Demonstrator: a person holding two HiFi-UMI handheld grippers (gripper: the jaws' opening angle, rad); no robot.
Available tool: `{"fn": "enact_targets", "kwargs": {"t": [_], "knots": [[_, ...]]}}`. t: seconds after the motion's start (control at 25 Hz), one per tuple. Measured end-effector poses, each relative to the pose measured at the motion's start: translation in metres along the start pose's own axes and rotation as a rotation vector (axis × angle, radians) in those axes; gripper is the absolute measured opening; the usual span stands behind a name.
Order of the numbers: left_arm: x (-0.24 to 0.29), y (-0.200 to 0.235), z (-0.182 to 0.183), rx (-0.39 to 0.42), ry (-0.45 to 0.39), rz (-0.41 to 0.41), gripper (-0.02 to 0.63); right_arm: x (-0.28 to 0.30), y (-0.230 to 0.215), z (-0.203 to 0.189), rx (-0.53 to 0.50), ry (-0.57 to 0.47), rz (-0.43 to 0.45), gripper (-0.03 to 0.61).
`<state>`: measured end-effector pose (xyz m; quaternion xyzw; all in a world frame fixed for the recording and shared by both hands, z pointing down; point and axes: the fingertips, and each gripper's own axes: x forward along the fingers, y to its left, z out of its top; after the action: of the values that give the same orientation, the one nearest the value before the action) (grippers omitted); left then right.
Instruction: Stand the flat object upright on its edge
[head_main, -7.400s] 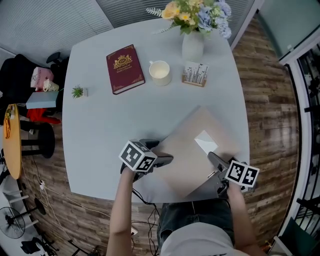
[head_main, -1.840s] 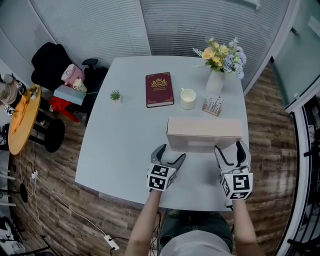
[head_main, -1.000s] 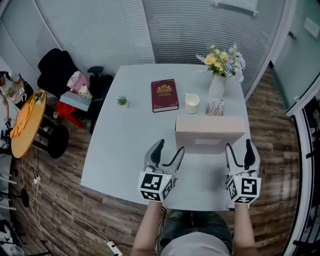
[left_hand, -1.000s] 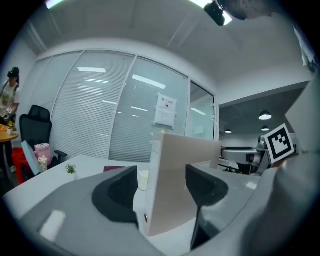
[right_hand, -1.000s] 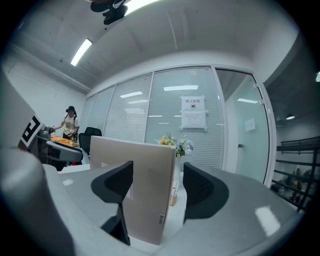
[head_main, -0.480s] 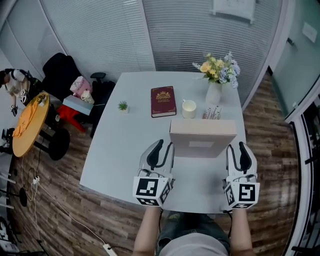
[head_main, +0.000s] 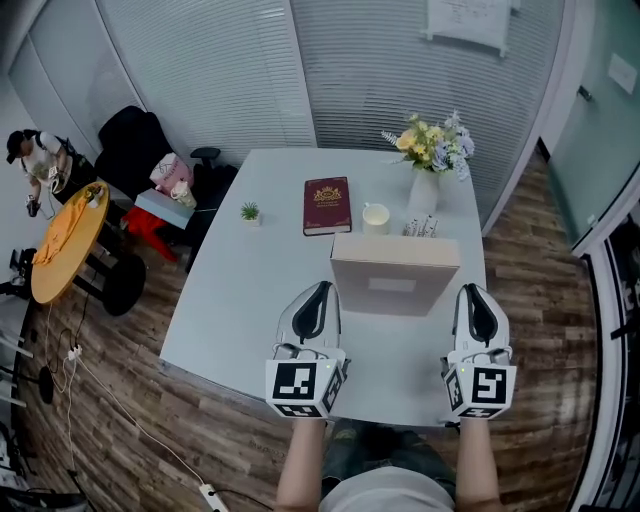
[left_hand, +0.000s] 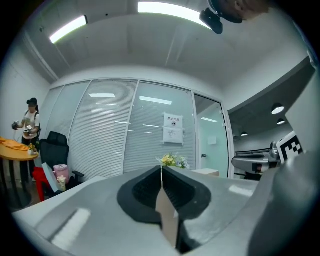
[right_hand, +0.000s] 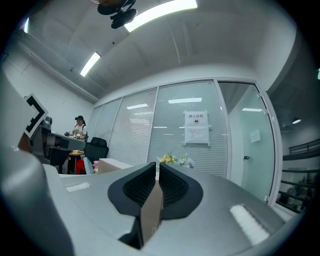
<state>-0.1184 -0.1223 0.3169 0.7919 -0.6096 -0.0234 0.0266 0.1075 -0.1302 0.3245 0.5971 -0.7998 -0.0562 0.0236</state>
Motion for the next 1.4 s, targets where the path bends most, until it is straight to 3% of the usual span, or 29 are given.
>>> {"fn": "enact_targets", "kwargs": {"t": [0.44, 1.4], "knots": [[-0.012, -0.001, 0.007, 0.015, -0.005, 0.047, 0.000, -0.006, 0.000, 0.000, 0.023, 0.010, 0.010, 0.024], [-0.017, -0.006, 0.012, 0.022, -0.001, 0.036, 0.000, -0.008, -0.001, 0.000, 0.050, 0.010, 0.010, 0.023]]}}
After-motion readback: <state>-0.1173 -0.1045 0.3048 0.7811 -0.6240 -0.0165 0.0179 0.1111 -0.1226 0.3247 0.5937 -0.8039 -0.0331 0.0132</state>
